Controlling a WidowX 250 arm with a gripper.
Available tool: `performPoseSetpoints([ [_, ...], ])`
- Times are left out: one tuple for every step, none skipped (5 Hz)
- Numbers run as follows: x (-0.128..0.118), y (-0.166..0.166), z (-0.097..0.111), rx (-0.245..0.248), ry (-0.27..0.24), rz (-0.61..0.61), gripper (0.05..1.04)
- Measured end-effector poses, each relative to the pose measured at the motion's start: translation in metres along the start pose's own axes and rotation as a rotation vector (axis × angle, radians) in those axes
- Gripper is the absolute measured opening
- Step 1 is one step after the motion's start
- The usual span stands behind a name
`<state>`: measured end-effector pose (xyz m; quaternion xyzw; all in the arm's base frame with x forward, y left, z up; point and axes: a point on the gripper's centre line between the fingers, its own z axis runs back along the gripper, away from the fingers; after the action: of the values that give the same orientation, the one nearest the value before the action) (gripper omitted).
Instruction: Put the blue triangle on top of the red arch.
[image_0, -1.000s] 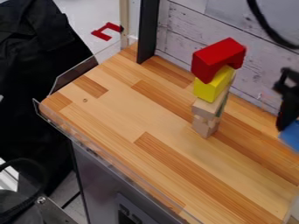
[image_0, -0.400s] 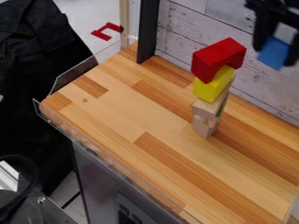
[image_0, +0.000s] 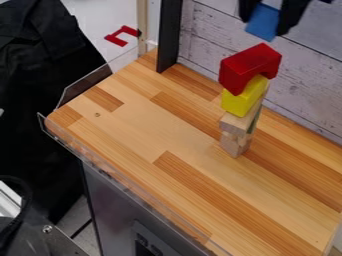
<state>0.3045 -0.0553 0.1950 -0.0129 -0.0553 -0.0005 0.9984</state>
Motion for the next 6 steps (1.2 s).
performPoseSetpoints([
  [-0.007,0.011,0.005,0.010,0.014,0.022,0.554],
  [-0.014,0.011,-0.005,0.002,0.046,0.018,0.554],
  [-0.011,0.000,-0.020,-0.028,0.069,-0.004,0.554],
  [-0.008,-0.008,-0.031,-0.056,0.082,-0.012,0.554],
  [-0.006,-0.012,-0.039,-0.057,0.098,-0.027,0.554],
  [-0.004,-0.012,-0.041,-0.053,0.116,-0.019,0.622],
])
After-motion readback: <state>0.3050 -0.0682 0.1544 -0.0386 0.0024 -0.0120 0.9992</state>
